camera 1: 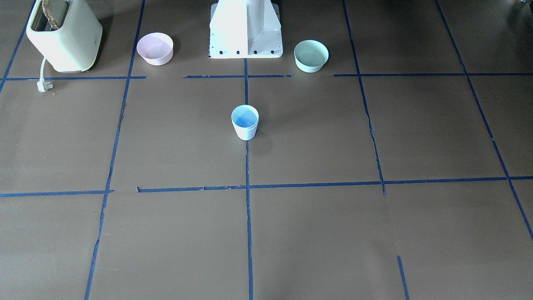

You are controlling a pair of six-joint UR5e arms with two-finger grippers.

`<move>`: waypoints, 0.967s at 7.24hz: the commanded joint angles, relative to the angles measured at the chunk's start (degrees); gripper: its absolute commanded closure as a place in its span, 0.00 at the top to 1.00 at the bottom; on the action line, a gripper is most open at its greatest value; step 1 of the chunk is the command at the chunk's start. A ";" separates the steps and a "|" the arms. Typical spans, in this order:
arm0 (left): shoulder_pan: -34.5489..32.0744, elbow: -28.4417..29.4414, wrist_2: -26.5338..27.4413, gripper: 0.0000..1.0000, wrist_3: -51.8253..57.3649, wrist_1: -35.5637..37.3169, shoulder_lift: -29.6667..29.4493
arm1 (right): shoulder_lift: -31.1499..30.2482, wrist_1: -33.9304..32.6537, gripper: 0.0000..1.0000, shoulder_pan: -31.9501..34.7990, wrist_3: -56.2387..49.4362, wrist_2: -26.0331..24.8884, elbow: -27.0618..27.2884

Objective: Stack blue cups with both arms

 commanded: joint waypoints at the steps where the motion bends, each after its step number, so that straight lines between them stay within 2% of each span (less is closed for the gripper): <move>1: 0.00 -0.08 0.00 1.00 0.01 -0.01 -0.01 | -1.08 0.09 1.00 3.23 0.08 3.50 0.11; 7: 0.00 0.01 0.00 1.00 0.09 -0.01 -0.01 | -1.79 0.18 1.00 4.12 0.17 2.81 0.46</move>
